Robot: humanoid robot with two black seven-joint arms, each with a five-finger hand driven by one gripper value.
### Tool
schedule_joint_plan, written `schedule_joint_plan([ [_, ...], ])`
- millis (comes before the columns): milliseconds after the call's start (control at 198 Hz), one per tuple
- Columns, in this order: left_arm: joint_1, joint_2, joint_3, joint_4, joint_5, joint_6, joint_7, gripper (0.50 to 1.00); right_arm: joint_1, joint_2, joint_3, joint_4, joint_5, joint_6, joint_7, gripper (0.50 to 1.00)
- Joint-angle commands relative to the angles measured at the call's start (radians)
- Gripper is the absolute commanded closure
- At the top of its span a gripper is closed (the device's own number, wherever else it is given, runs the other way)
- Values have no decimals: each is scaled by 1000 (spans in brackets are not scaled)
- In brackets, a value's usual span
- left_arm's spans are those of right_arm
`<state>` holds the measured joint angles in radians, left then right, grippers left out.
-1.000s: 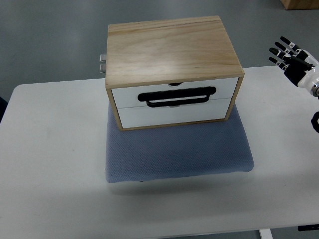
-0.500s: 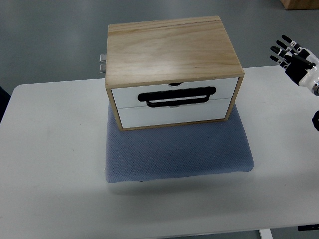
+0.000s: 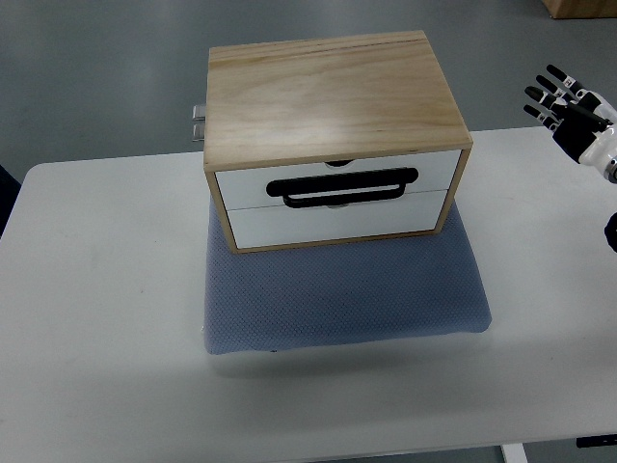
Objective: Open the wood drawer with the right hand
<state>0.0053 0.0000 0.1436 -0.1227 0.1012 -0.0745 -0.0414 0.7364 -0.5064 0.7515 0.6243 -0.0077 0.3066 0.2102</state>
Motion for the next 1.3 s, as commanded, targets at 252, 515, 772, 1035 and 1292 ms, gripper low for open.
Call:
schedule_joint_plan([
  [252,1,0,1,0,0,1,0,500,14,-17,2,0,0,-6,-2,556],
  [515,-1,0,-1,0,0,-1,0,500,74,-60,0,12,0,-1,-3,558],
  [772,-1,0,1,0,0,-1,0,500,162,-110,-1,71,-8,37,-9,558],
  [1035,1,0,-1,0,0,1,0,500,228,-164,-4,199,-14,108,-14,558],
  [1292,-1,0,-1,0,0,1,0,500,294,-199,-18,253,-48,282,-17,558],
])
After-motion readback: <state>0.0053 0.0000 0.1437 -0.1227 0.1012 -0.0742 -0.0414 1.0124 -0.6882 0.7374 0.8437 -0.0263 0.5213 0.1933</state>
